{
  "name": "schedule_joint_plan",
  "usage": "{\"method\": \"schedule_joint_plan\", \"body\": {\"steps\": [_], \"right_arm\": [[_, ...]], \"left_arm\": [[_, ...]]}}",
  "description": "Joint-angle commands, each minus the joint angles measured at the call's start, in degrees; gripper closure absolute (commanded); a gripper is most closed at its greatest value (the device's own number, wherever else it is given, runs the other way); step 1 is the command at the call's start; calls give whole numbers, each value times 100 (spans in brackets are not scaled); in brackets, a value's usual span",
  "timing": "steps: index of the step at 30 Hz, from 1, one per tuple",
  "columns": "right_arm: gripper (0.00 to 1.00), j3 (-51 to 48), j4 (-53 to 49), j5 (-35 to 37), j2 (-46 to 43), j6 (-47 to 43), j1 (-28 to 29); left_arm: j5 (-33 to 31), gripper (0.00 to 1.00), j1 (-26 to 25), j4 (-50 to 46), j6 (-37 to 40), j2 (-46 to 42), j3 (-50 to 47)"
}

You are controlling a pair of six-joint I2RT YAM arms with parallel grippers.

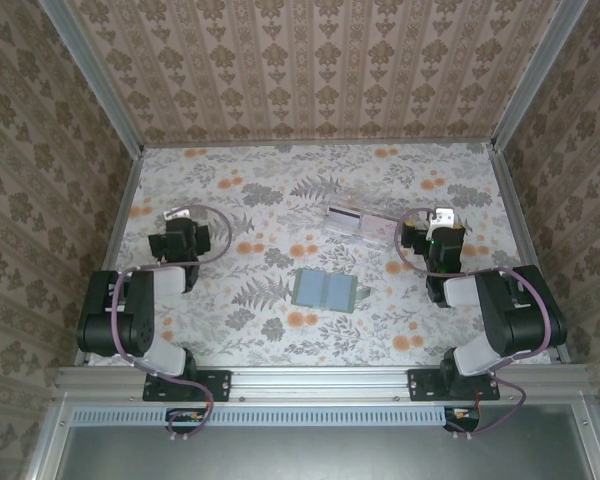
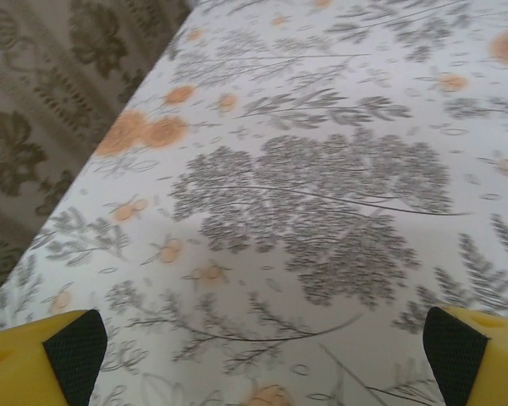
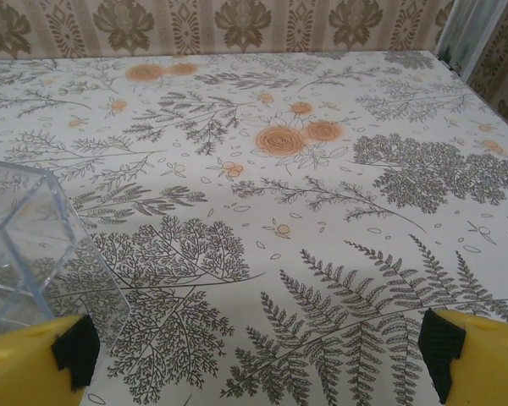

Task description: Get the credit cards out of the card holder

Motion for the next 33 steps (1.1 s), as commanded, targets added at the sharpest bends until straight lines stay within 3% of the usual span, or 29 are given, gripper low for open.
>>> {"method": "schedule_joint_plan", "body": {"steps": [1,8,12,13,33], "right_arm": [[0,227,-98,-208,18,27,-73],[0,223,-86,-244,19,29,-92],[0,223,-88,-240,19,28,-92],[0,223,-82,-240,19,29,-92],[0,223,-92,-240,19,29,-92]], "left_arm": [[481,0,15,912,324,-129,-172],[563,0,42,971,323,-136,-200],[650,0,-31,2215,559,223,-680],[709,0,-8,1757,420,83,-578],[866,0,122,1816,349,125,-560]]}}
